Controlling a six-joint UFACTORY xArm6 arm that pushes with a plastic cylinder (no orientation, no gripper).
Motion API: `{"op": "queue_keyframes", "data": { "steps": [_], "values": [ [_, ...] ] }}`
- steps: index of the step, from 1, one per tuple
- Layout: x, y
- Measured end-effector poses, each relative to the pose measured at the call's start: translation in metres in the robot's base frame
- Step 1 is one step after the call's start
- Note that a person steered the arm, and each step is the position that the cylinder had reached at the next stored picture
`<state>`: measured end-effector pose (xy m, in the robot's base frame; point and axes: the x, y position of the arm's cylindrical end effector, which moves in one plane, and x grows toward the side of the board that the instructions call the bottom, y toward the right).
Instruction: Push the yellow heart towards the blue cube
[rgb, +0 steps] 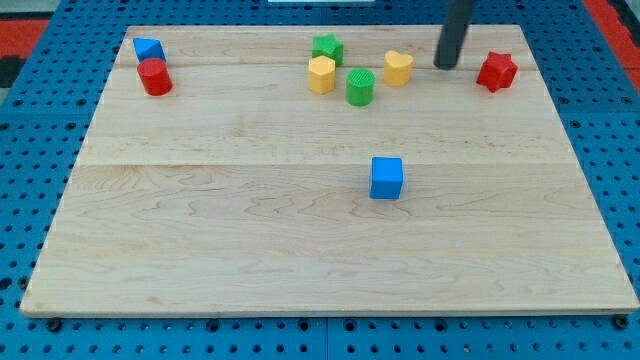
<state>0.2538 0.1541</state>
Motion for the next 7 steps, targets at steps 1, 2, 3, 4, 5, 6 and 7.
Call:
{"op": "queue_keyframes", "data": {
  "steps": [1,2,3,4,5,6,7],
  "values": [
    [0.021,-0.066],
    [0.078,-0.082],
    [0.072,-0.082],
    [0.07,-0.082],
    [0.07,-0.082],
    [0.07,-0.082],
    [0.072,-0.082]
  ]
}}
